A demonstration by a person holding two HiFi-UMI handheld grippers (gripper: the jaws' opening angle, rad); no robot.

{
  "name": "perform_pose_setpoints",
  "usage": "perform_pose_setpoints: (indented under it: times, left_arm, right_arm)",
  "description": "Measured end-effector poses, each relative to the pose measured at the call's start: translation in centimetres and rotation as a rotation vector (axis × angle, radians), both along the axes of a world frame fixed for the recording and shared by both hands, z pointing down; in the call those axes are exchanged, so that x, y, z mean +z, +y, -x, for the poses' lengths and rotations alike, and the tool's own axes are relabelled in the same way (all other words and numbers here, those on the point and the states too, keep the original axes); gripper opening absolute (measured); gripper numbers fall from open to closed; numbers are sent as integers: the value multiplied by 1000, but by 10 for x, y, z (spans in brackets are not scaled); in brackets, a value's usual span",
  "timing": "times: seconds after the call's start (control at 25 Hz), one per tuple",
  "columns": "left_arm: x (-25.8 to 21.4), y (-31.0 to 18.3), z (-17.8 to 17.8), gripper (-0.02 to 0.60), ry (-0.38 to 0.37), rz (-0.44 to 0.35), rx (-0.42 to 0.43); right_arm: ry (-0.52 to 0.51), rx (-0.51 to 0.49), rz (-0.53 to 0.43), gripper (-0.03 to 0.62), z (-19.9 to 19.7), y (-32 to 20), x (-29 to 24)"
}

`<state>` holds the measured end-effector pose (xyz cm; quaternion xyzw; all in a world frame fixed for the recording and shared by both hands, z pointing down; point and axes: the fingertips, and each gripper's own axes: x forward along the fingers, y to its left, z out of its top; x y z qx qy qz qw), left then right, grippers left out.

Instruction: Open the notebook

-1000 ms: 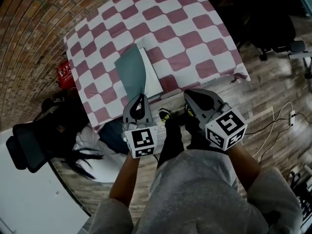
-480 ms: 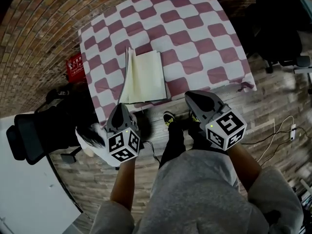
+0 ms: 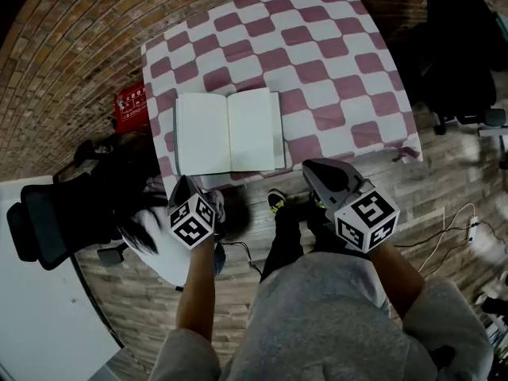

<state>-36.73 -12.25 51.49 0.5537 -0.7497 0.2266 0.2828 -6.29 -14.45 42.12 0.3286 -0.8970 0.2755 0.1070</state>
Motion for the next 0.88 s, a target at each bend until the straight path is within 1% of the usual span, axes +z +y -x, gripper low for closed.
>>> perform_pose_setpoints:
  times: [0.16,0.28,0.4,0.48,0.64,0.76,0.8,0.88]
  left_arm:
    - [30,-1,14,23,-19,94,-34]
    - [53,-3,19,37,-29,173,-23]
    - [71,-4,20,47,-21,234,-4]
    - [75,-6,21,49,-30,253,10]
    - [72,-8,21,54,-64,264,39]
    - [72,-7,20,60,-51,275,33]
    - [69,-7,21,63,-60,282,37]
    - [60,-4,23,69,-104,282,49]
  right_arm:
    - [12,-6,6,28,14,-3,2]
    - [21,-11,16,28,27,-2,6]
    - [26,-19,27,28,39,-3,9]
    - [30,-22,33,28,45,-4,11]
    - [42,-25,48,28,54,-8,17]
    - [49,-29,55,28,60,-11,21]
    - [51,-33,57,28,62,-12,22]
    - [52,-40,61,28,68,-12,24]
